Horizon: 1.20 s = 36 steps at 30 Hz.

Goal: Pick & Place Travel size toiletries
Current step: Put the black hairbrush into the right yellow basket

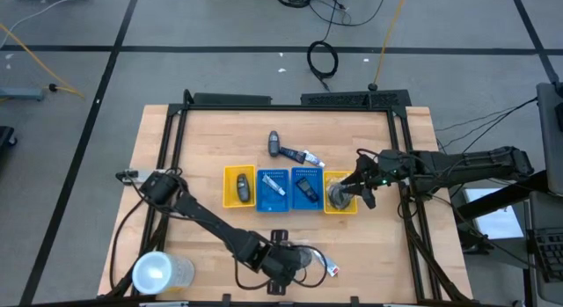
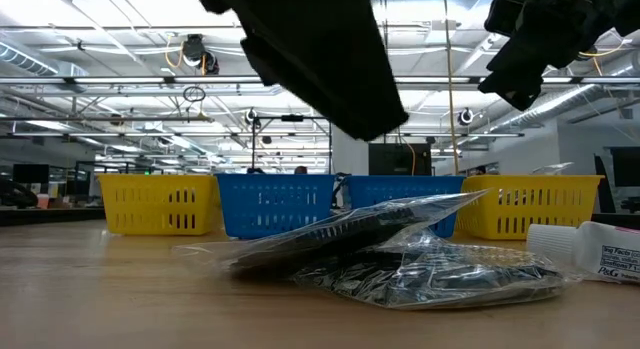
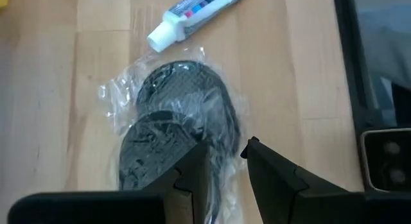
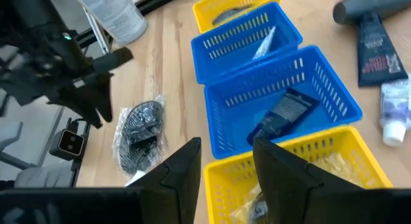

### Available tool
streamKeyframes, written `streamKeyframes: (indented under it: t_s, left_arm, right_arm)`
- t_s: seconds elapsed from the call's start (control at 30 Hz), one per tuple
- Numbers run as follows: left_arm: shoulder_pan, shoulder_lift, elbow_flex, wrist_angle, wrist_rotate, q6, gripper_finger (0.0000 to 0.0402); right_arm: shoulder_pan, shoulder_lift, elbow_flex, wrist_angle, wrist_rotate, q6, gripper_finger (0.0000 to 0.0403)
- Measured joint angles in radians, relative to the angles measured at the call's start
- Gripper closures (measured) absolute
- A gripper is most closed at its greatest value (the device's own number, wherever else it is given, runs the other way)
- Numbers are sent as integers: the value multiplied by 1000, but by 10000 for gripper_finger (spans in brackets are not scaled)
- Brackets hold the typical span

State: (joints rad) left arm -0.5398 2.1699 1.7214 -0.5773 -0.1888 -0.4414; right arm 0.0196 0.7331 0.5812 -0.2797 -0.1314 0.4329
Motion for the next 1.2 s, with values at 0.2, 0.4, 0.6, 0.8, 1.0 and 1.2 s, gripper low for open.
streamKeyframes:
  t_s: [0.2, 0.4, 0.6, 0.8, 1.0, 1.2]
  left_arm:
    - [2, 35, 1, -19, -12, -42, 293]
    - [1, 55, -1, -30, -34, -69, 293]
    - [1, 54, 0, -28, -68, -69, 293]
    - [-6, 54, 0, -28, -49, -94, 293]
    - [-10, 60, 1, -71, -75, -138, 293]
    - [-6, 85, 0, -120, -77, -174, 293]
  right_arm:
    - [0, 0, 0, 19, 0, -5, 272]
    - [0, 0, 0, 21, 0, -12, 272]
    - [0, 0, 0, 18, 0, -15, 273]
    - [0, 0, 0, 20, 0, -15, 273]
    - [0, 0, 0, 20, 0, -15, 273]
    - [0, 0, 0, 20, 0, -15, 273]
